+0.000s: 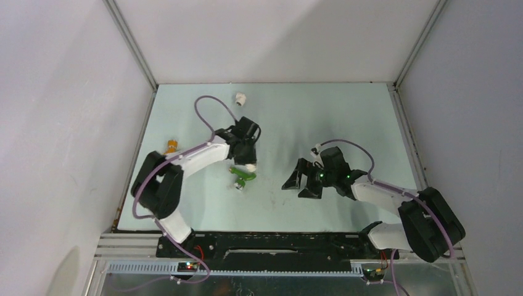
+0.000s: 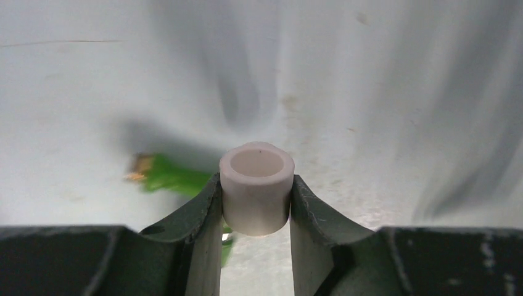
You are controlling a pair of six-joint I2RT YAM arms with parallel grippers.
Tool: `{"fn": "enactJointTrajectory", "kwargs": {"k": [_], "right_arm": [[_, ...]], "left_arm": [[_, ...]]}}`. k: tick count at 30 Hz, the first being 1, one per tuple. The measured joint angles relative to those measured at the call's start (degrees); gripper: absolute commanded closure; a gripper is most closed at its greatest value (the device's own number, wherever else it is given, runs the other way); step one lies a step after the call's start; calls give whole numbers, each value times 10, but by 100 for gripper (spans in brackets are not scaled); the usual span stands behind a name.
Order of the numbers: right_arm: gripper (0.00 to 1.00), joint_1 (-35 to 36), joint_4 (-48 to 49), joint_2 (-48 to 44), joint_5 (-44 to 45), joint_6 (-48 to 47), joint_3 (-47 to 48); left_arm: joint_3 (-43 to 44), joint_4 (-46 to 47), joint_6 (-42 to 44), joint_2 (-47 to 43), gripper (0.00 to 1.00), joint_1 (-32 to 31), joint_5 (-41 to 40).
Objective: Install the water faucets
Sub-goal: Move the water faucet to the center of the board.
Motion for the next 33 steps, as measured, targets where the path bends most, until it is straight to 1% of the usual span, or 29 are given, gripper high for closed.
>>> {"fn": "enactJointTrajectory", "kwargs": {"k": [5, 7, 9, 15, 21, 26, 33], "right_arm": [[1, 14, 44, 32, -11, 20, -5], [1, 17, 59, 36, -14, 25, -5], [1, 19, 71, 39, -16, 27, -5], [1, 19, 97, 59, -18, 31, -5], [3, 18, 130, 87, -20, 35, -5], [7, 17, 187, 152, -31, 53, -2], [12, 23, 271, 271, -61, 83, 76]], "left_arm": [[-29, -59, 26, -101, 100, 48, -84], [-59, -70, 35, -144, 100, 64, -104], [-93, -74, 40, -166, 100, 69, -110], [-157, -69, 40, -141, 100, 65, -75], [-144, -39, 40, -108, 100, 31, -58], [-130, -26, 40, -91, 100, 17, -61], [-132, -21, 40, -92, 100, 21, -65]]}}
